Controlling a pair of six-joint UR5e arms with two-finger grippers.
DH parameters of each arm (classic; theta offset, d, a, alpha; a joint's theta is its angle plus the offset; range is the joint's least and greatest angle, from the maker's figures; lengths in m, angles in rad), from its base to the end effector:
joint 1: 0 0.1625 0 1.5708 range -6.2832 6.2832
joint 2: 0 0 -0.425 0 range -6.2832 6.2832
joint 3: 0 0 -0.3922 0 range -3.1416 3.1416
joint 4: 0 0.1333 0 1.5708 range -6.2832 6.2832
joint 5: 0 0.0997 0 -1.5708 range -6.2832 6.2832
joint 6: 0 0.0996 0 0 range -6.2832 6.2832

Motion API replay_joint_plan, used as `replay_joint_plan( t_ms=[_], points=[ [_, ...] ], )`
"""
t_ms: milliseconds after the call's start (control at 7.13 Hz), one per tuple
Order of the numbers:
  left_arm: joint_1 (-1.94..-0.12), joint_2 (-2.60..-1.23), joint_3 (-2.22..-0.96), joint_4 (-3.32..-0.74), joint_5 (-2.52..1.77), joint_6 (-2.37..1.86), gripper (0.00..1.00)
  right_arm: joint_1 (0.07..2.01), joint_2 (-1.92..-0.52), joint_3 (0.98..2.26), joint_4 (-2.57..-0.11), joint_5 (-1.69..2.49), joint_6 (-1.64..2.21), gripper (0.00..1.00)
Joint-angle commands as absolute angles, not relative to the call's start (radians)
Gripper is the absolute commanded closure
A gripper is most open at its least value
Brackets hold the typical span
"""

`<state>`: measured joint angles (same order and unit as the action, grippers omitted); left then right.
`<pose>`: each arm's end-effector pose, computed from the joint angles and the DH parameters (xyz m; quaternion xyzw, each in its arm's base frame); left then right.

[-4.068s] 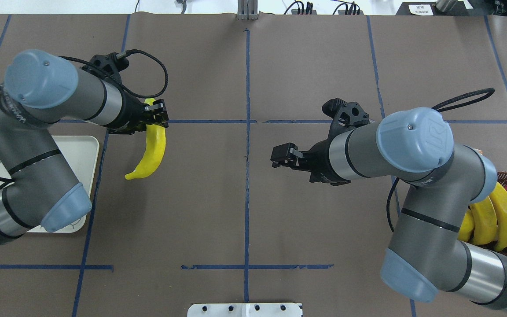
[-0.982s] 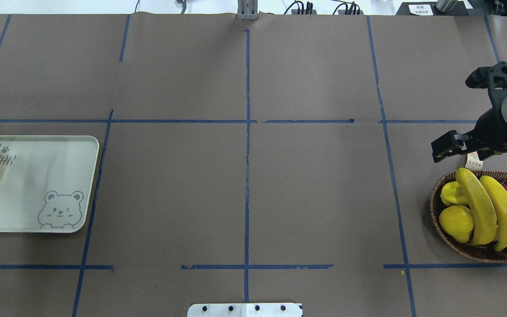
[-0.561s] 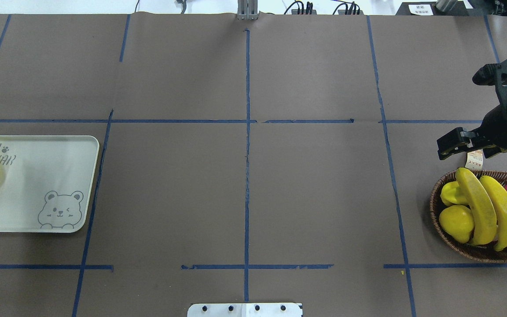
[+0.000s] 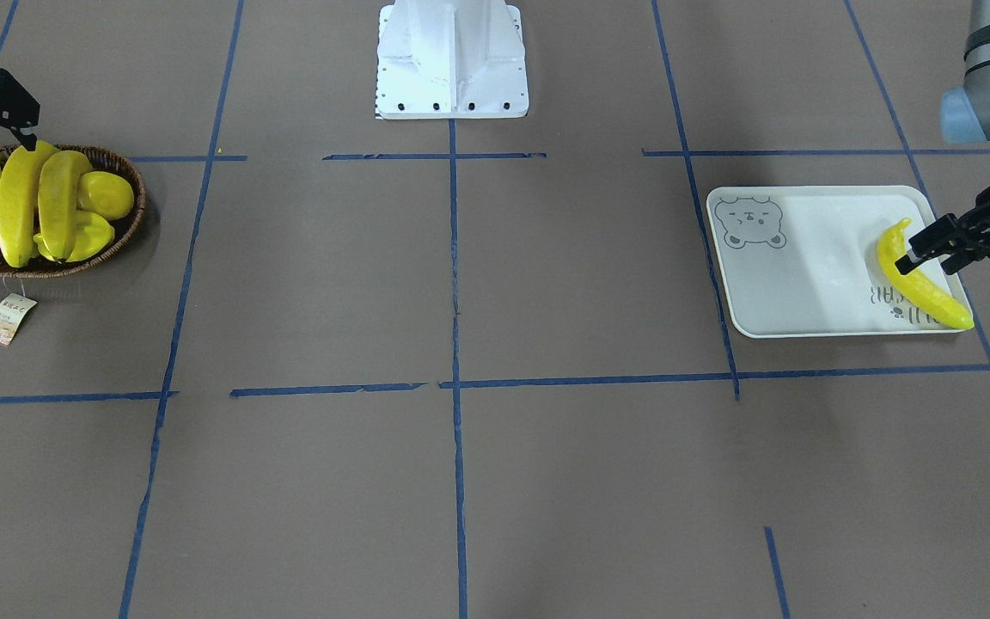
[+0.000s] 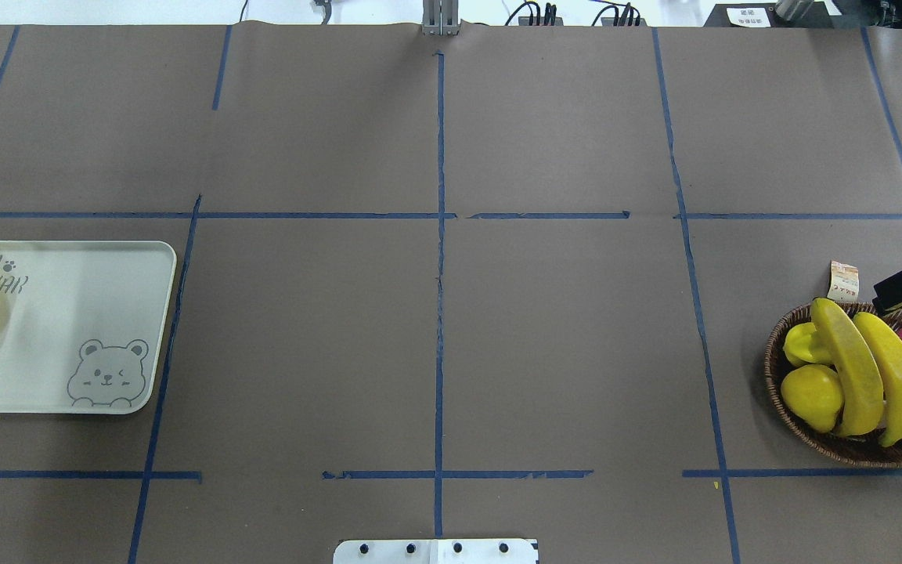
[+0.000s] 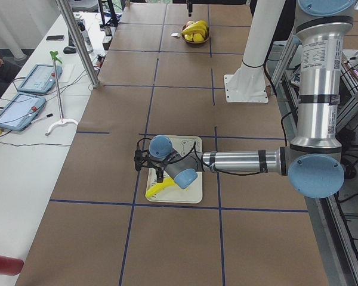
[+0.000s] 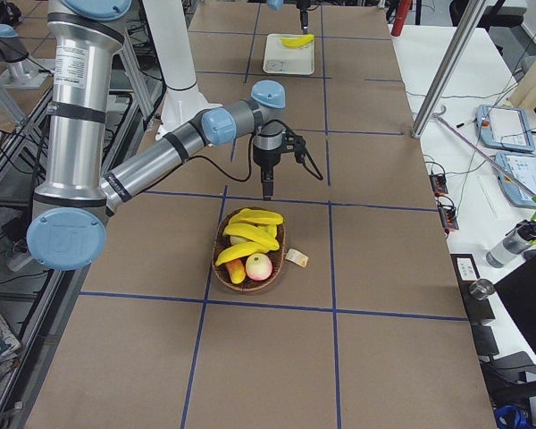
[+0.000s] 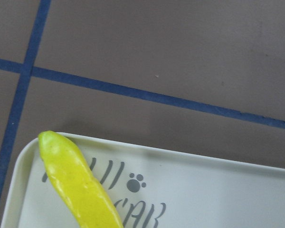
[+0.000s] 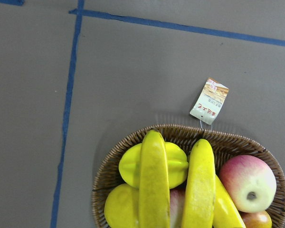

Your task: Transfer all bananas from basket to plate

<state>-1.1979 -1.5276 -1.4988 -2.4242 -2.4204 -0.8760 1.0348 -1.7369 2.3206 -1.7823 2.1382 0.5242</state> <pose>0.1238 -0.4769 0.6137 0.0420 0.5040 -0.0675 0.8600 -0.1257 -0.3678 0.4075 0.0142 -0.3271 -0.0574 0.9431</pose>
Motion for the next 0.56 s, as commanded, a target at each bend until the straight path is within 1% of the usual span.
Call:
replay_joint_plan(
  t_ms=[0, 140, 421],
  points=[
    [-1.2, -1.526, -1.519, -2.427, -2.427, -0.871, 0.0, 1.028, -1.779, 2.324, -1.697, 2.134, 0.584, 0.0],
    [-1.2, -1.525, -1.519, -2.427, -2.425, -0.871, 0.0, 0.981, -1.823, 2.322, -1.625, 2.126, 0.606, 0.0],
    [-1.2, -1.526, -1.519, -2.428, -2.425, -0.87, 0.0, 0.847, -1.828, 2.255, -1.438, 2.013, 0.792, 0.0]
  ],
)
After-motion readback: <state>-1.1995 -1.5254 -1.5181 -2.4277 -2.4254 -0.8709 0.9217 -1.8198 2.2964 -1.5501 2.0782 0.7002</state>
